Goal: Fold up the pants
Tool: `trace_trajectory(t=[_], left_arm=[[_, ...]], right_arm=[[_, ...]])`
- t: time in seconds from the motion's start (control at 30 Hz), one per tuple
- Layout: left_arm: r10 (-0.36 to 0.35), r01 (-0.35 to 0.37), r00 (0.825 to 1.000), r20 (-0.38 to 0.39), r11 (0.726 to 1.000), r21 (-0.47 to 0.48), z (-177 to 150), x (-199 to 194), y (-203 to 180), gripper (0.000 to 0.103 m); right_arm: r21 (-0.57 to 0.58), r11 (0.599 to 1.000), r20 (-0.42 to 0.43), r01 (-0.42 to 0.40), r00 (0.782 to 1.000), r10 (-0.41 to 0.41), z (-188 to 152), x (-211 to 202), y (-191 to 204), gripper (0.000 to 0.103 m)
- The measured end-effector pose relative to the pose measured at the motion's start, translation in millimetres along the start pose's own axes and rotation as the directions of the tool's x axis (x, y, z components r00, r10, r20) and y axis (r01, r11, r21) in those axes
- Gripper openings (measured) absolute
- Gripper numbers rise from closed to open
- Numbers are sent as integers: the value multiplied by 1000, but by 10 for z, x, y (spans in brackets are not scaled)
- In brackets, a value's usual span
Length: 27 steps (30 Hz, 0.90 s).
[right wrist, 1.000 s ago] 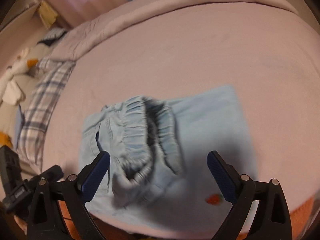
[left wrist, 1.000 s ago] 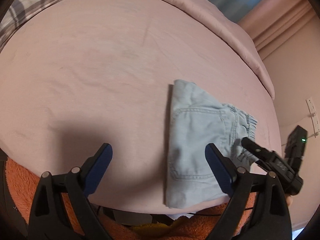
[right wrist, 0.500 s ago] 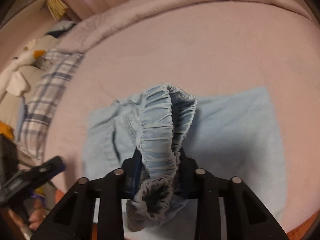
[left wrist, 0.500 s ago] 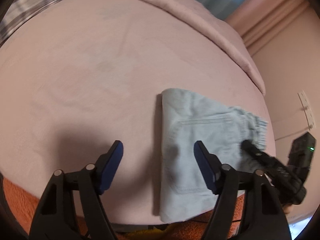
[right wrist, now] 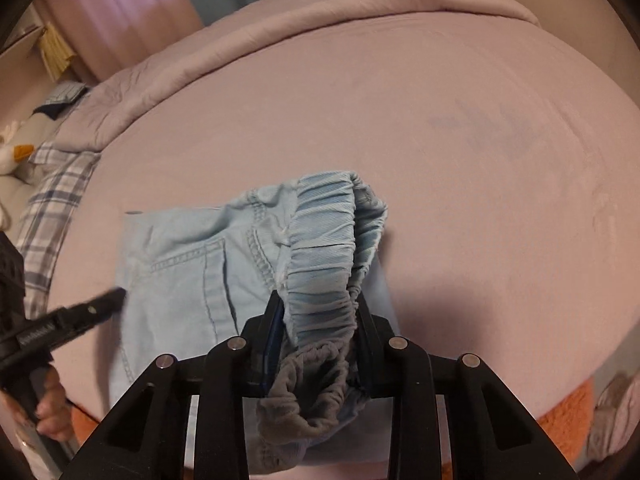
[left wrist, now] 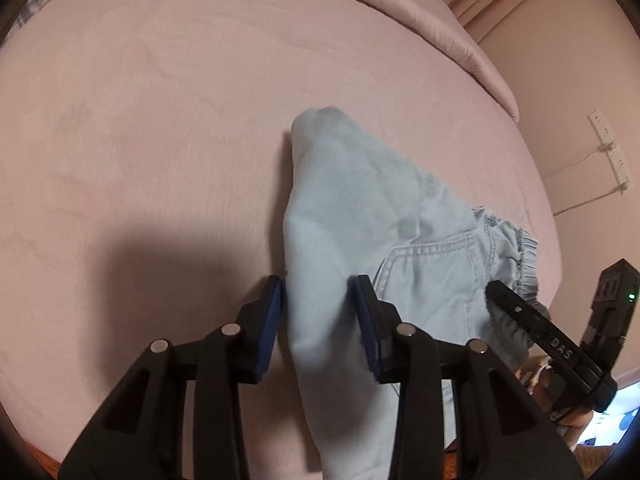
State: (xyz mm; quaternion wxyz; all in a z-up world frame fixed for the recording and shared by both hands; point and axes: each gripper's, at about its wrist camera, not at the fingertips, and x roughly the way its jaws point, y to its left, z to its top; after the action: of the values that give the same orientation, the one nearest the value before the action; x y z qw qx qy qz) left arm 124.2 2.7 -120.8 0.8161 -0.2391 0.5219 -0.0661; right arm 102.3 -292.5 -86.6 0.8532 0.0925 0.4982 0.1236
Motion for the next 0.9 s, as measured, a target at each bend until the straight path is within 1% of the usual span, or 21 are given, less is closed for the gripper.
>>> trace_trajectory(t=[0.1,0.23,0.37,0.5,0.53,0.6,0.67,0.73,0.8,0.87,0.9], left_arm=[[-14,14,1000,-24,1000,-9,-80,-38,42,39],[-5,5,1000,-19,1000,-14,-239,-133,75,40],[-41,38,998,-45,998,-46,-369,-203,97,43],[-39,37,997,-64,999,-38,-506,-269,71,46],[-39,37,997,-72,999,-33,-557,-291,63,48],[-52,50,995,-85,998,-28,-559,-282,39,53],[-72,69,993,-98,997,-28,-605,-320,50,61],[-77,73,992,-101,996,-44,-631,-365,57,62],[-66,61,993,-94,997,-56,-622,-422,43,69],[-34,32,998,-54,999,-39,-610,-515,59,90],[-14,13,1000,-24,999,-30,-608,-540,34,93]], right_arm=[[1,1000,1,0,1000,0,-6,2,-8,31],[10,1000,-3,3,1000,-2,0,16,-44,34],[26,1000,0,-6,1000,6,-18,15,-73,36],[33,999,-4,-13,1000,13,-47,10,-134,39],[37,999,-6,-12,1000,12,-47,2,-137,40],[35,999,-11,-8,1000,8,-61,-10,-153,41],[25,1000,-26,10,1000,-9,-89,-59,-175,43],[25,999,-38,23,999,-22,-125,-113,-214,50],[30,998,-61,49,997,-47,-165,-171,-276,55],[48,999,-60,17,998,-14,-188,-277,-345,59],[54,999,-56,0,998,3,-194,-326,-374,64]])
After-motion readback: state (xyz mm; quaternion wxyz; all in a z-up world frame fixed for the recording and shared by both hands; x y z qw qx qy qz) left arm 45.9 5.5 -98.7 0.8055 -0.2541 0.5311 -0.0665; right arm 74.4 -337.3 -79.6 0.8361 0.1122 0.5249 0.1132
